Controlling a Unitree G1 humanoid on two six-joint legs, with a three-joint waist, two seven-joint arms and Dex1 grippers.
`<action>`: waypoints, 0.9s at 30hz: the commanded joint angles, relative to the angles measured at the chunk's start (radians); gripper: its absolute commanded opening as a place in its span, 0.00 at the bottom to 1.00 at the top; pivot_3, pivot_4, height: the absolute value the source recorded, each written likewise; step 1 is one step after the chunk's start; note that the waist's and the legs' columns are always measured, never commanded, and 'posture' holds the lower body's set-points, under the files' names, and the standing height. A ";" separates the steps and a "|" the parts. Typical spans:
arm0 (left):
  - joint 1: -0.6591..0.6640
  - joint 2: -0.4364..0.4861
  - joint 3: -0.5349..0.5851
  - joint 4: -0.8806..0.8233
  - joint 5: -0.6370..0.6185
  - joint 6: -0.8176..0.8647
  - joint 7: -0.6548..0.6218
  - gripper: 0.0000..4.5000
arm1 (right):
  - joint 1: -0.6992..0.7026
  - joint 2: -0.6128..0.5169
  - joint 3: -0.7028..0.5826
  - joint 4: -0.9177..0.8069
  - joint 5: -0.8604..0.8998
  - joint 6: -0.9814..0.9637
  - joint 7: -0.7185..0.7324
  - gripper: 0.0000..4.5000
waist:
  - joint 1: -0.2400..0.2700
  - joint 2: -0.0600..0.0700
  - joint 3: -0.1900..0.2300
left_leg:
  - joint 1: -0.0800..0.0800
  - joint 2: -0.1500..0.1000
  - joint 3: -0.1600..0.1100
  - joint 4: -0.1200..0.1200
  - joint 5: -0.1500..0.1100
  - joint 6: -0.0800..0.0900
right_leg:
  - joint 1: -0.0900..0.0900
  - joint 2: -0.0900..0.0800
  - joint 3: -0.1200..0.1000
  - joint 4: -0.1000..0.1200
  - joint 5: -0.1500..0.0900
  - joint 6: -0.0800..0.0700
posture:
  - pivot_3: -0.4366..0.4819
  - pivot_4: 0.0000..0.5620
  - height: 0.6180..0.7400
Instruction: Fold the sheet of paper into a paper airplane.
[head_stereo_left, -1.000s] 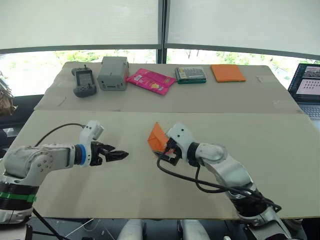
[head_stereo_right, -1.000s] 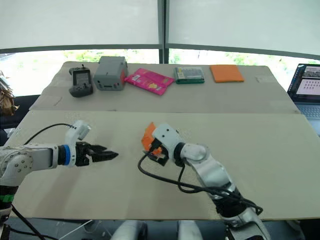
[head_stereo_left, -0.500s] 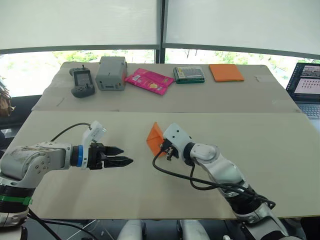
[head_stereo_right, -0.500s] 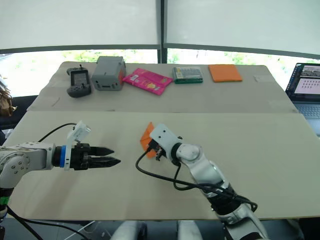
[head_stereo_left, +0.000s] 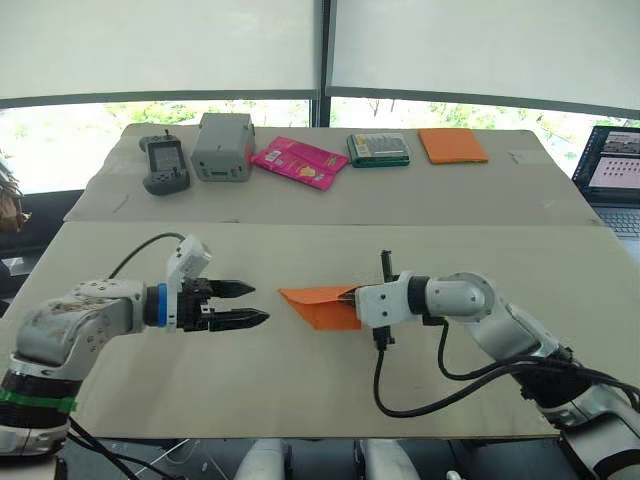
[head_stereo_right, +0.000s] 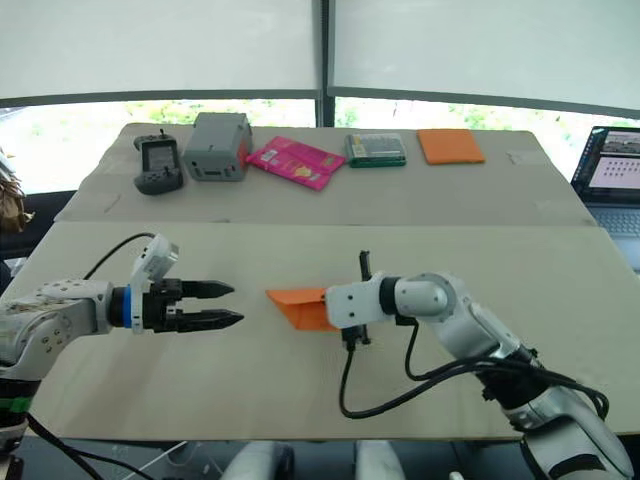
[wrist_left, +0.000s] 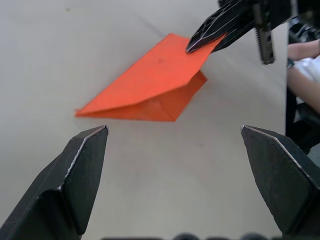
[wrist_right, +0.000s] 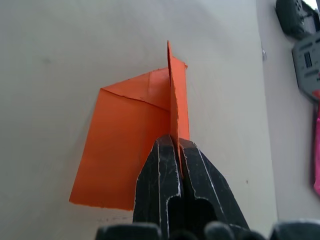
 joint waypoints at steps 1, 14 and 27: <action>-0.100 -0.027 -0.005 0.083 0.069 -0.044 0.031 1.00 | -0.058 0.008 -0.005 0.119 -0.028 -0.241 0.021 0.02 | 0.001 -0.001 0.001 | 0.000 0.000 0.000 0.001 0.000 0.000 | 0.000 0.001 0.000 0.000 0.000 0.000 | 0.48 0.27 1.00; -0.141 -0.200 -0.162 0.150 0.243 -0.305 -0.099 0.82 | -0.056 0.043 -0.031 0.310 -0.058 -0.406 0.045 0.00 | 0.002 -0.001 0.001 | -0.001 0.000 0.001 0.001 -0.001 0.001 | 0.000 0.000 0.001 0.000 0.000 0.000 | 0.48 0.27 1.00; -0.193 -0.300 -0.252 0.371 0.399 -0.466 -0.180 0.01 | -0.013 0.037 -0.049 0.276 -0.063 -0.395 0.046 0.00 | 0.002 -0.001 0.001 | -0.001 0.000 0.001 0.001 -0.001 0.001 | 0.000 0.000 0.001 0.001 0.000 0.000 | 0.48 0.27 1.00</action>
